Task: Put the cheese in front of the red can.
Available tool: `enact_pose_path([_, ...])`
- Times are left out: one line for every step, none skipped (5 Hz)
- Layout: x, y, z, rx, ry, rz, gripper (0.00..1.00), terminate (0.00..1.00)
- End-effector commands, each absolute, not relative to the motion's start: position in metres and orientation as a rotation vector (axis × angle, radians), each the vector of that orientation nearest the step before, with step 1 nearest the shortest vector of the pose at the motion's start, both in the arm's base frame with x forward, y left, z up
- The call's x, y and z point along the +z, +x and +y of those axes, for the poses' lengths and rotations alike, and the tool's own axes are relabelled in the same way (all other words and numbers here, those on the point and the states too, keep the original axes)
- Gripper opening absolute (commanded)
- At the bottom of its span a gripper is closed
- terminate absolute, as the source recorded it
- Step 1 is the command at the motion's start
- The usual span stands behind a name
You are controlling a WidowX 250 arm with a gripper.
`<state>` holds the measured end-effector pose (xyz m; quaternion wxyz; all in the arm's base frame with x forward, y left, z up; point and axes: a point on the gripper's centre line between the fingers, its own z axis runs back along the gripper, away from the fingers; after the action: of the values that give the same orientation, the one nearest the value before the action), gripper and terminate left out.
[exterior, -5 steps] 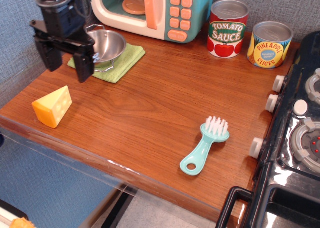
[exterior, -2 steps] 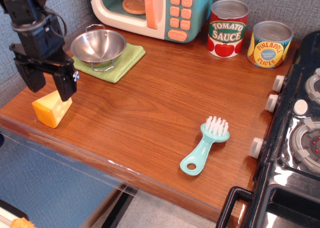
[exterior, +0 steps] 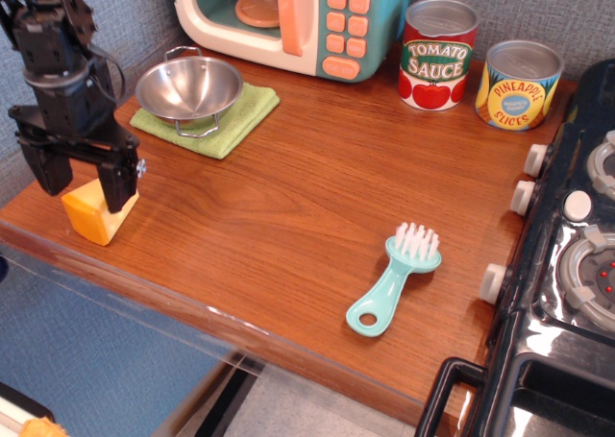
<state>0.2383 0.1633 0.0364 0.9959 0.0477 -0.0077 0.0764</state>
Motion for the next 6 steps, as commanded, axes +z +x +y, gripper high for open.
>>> enact_pose_path([0.032, 0.251, 0.163, 0.162, 0.162, 0.030, 1.00, 0.00])
enact_pose_path([0.030, 0.252, 0.163, 0.173, 0.153, 0.039, 0.00, 0.00])
enact_pose_path([0.031, 0.250, 0.162, 0.168, 0.147, 0.040, 0.00, 0.00])
enact_pose_path([0.036, 0.247, 0.160, 0.170, 0.135, 0.045, 0.00, 0.00])
enact_pose_path([0.058, 0.248, 0.149, 0.165, 0.075, -0.001, 0.00, 0.00])
enact_pose_path([0.089, 0.259, 0.107, 0.207, -0.019, -0.057, 0.00, 0.00])
